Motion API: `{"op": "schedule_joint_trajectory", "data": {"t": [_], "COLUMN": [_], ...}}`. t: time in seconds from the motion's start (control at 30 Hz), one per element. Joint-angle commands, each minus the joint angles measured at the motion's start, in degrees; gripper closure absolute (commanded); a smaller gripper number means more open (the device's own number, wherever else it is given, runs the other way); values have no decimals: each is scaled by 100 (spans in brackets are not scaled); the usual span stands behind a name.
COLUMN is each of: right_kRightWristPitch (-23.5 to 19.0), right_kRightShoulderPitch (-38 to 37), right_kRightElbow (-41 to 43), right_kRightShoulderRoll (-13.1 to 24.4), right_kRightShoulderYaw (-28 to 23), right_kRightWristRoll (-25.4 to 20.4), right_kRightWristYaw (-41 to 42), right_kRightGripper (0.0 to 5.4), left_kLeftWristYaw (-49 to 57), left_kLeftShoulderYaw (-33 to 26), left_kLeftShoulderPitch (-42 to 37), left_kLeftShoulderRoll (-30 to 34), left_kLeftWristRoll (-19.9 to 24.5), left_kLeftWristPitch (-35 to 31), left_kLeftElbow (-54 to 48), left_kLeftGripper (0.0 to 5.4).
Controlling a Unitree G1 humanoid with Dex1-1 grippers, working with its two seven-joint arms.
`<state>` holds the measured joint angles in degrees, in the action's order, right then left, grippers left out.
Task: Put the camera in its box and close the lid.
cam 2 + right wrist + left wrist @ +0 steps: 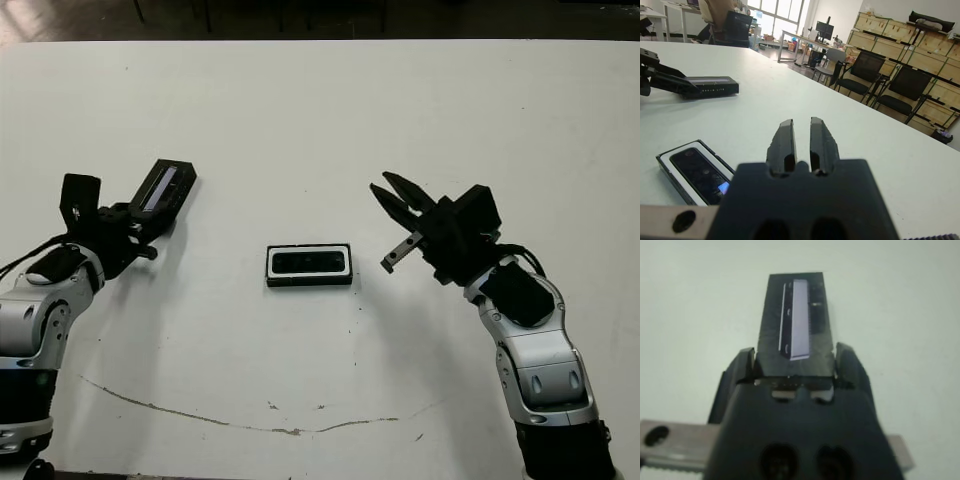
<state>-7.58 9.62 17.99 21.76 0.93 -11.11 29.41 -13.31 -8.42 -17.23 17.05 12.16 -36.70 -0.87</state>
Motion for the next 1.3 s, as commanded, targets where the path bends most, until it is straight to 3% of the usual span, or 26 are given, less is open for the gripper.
{"op": "schedule_joint_trajectory", "data": {"t": [0.03,0.23,0.67,0.93,1.3], "right_kRightWristPitch": [80,-34,-208,-31,180], "right_kRightShoulderPitch": [-70,-96,-208,-252,-323], "right_kRightElbow": [-106,10,-16,-202,-304], "right_kRightShoulderRoll": [70,109,97,83,169], "right_kRightShoulderYaw": [-34,-11,-232,-464,-778], "right_kRightWristRoll": [12,49,-215,-354,-178], "right_kRightWristYaw": [66,18,-6,31,-215], "right_kRightGripper": [540,540,540,540,540], "left_kLeftWristYaw": [-26,-266,-1360,-1988,-3473], "left_kLeftShoulderYaw": [-35,-112,25,608,1611], "left_kLeftShoulderPitch": [78,109,86,151,-287], "left_kLeftShoulderRoll": [24,142,822,1034,1583], "left_kLeftWristRoll": [33,193,870,705,272], "left_kLeftWristPitch": [-124,-229,-412,447,1265], "left_kLeftElbow": [150,16,-1584,-1790,-757], "left_kLeftGripper": [392,394,394,394,394]}}
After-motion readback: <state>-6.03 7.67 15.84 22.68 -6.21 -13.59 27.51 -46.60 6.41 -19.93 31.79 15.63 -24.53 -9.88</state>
